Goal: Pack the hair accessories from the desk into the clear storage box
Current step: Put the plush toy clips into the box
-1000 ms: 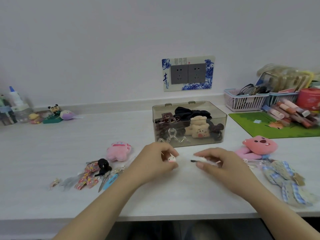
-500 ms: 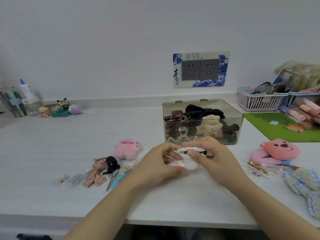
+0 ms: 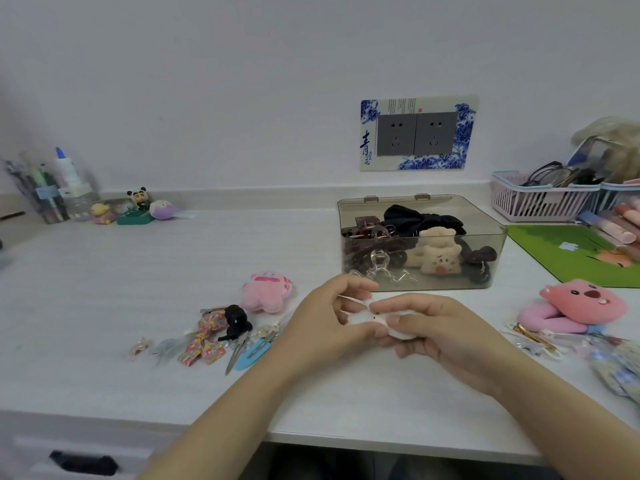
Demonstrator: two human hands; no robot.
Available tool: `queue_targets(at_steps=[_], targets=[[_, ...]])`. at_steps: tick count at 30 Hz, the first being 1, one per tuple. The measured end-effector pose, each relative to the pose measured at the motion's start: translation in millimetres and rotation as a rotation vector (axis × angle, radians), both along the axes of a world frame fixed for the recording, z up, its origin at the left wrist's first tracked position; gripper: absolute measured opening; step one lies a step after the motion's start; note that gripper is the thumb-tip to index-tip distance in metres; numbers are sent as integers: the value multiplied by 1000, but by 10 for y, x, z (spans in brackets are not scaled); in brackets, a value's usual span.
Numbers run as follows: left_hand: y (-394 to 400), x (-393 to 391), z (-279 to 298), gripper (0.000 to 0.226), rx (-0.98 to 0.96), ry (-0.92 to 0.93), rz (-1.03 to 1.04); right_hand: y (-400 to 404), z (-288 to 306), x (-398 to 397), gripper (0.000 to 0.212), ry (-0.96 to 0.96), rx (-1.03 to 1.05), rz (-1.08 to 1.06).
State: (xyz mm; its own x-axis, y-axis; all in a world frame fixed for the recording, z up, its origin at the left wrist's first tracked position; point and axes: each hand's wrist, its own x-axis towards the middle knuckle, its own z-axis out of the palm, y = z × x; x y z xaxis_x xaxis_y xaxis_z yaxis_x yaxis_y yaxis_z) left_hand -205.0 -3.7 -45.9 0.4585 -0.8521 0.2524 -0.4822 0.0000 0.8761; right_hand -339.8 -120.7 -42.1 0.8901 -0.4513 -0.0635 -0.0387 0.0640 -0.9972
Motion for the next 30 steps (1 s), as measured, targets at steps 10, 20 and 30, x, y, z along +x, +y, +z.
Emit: queue_targets(at_steps=[10,20,30], targets=[[74,498,189,38,794,-743,543,29,16,48,22,5,-84,-69],[55,477,247,60,371,-366,428,-8,36,7,16,-35,-59,-128],[107,132,531,22,-23,-113,143,-84,224,-112,24,-197,-77,-222]])
